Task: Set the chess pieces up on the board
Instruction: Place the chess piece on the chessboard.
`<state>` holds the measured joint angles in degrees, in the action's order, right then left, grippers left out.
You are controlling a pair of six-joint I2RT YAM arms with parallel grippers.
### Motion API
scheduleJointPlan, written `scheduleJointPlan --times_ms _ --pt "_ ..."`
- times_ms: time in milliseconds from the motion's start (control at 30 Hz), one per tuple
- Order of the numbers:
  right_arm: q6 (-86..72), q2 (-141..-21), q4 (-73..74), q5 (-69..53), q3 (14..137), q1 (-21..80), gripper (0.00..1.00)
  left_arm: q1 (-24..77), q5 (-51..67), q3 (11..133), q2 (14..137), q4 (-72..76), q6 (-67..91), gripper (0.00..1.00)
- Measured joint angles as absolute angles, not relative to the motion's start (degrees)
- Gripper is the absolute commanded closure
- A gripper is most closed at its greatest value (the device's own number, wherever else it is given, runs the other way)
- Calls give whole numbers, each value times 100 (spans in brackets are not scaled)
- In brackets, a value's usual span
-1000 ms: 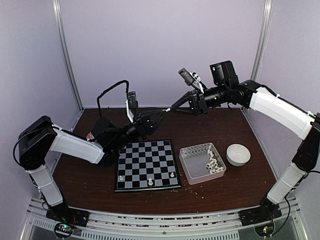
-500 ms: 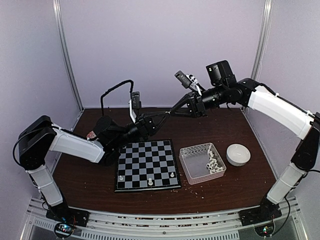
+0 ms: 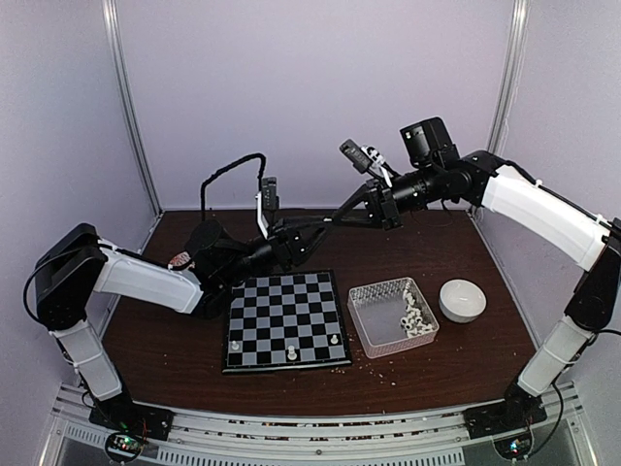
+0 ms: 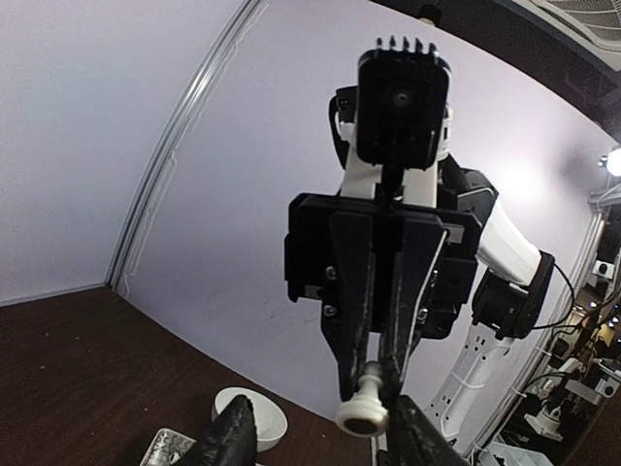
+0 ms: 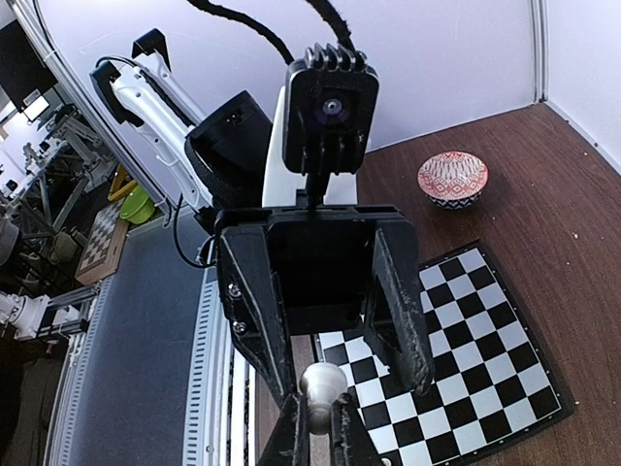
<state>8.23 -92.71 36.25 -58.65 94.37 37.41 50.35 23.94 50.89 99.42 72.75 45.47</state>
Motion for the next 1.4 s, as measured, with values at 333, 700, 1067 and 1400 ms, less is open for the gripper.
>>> scheduleJointPlan --times_ms 333,700,1067,1400 --pt "1914 -9295 4790 -4818 9802 3907 100 4980 1319 4348 7535 4550 3057 27" --pt "2928 -10442 5758 -2808 9950 5408 100 4532 -928 4318 5695 1798 1973 19" --pt "3133 -11478 6171 -1852 10243 5865 100 4521 -1216 4303 5669 1448 1942 21" --pt "3131 -11824 6134 -1487 10193 5902 100 4521 -1214 4233 5721 1503 1940 21"
